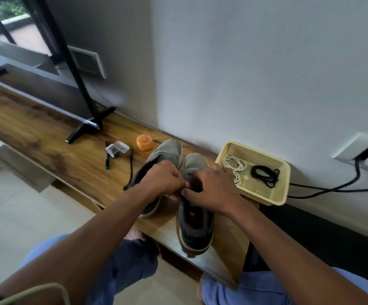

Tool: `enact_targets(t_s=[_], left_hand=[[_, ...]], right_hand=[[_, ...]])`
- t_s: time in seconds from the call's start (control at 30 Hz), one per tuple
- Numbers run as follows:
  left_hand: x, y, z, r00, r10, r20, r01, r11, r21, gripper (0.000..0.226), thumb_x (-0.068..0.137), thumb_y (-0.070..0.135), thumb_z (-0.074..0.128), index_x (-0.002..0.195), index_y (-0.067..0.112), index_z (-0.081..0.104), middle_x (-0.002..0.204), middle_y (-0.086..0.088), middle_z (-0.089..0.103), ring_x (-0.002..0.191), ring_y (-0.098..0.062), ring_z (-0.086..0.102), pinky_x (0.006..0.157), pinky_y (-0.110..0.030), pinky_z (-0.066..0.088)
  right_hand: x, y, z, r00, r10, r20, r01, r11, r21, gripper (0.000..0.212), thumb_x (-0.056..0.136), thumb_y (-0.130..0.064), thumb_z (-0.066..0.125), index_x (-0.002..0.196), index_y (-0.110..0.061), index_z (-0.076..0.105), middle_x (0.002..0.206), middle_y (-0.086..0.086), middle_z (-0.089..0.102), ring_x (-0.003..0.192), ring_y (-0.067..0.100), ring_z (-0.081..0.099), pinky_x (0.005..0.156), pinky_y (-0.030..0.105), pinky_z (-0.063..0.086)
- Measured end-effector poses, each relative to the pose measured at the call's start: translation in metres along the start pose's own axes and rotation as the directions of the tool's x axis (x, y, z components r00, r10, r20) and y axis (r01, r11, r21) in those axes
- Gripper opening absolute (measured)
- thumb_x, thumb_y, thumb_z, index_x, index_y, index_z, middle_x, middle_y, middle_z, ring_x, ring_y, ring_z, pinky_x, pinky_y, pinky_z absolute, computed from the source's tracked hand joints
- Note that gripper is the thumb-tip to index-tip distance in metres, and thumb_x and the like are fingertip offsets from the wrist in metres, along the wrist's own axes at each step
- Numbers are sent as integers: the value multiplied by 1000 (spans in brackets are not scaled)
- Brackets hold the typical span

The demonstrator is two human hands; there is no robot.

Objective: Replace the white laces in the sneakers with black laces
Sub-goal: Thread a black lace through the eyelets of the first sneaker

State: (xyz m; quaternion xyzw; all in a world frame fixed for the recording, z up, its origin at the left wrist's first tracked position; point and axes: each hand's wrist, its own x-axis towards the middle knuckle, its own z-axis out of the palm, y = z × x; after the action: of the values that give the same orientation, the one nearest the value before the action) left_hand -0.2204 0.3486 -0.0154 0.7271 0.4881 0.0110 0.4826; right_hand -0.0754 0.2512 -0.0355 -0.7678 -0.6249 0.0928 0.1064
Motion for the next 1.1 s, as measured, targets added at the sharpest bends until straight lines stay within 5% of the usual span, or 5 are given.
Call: enact_targets(t_s=[0.27, 0.4, 0.67, 0.83, 1.1], left_hand=[[-2, 0, -7, 950, 163, -265, -85, 955, 283, 11, 84, 17, 70, 75, 14, 77, 63, 2, 74, 68, -10, 73, 69, -28, 63], [1, -4, -34, 897, 41, -439, -94, 991, -99, 15, 94, 19, 70, 81, 14, 75, 72, -3, 77, 69, -15, 75, 71, -29, 63], [-19, 0, -73, 923, -108, -369, -267, 510, -818, 25, 109, 9, 39, 92, 10, 57, 69, -6, 71, 70, -26, 72, 72, -39, 63], [-7, -11, -52, 929, 303, -212, -323, 944, -66, 15, 102, 27, 63, 89, 21, 67, 73, 7, 60, 55, -4, 52, 53, -21, 41], [-2, -10, -12, 946, 284, 157, -320, 746, 584, 27, 93, 35, 67, 119, 38, 72, 118, 14, 73, 112, -10, 66, 99, -38, 55]], right_hand=[[-4, -4, 10, 999, 45, -9, -45, 999, 10, 56, 66, -84, 43, 94, -40, 62, 105, -12, 51, 115, 19, 43, 97, 46, 34], [-4, 0, 10, 997, 74, -8, -73, 991, 111, 58, 61, -83, 46, 94, -40, 65, 107, -13, 47, 113, 17, 41, 95, 43, 31], [-3, 0, 3, 992, 95, 79, -106, 981, 161, 62, 63, -85, 59, 109, -43, 62, 118, -11, 46, 123, 19, 38, 96, 43, 31], [-8, 7, -3, 987, 135, 91, -144, 984, 109, 103, 59, -94, 60, 142, -35, 42, 139, -1, 43, 134, 25, 38, 107, 47, 39], [-18, 6, 3, 978, 182, 105, -189, 980, 62, 109, 63, -98, 57, 144, -30, 34, 135, 7, 43, 128, 30, 44, 98, 46, 49]])
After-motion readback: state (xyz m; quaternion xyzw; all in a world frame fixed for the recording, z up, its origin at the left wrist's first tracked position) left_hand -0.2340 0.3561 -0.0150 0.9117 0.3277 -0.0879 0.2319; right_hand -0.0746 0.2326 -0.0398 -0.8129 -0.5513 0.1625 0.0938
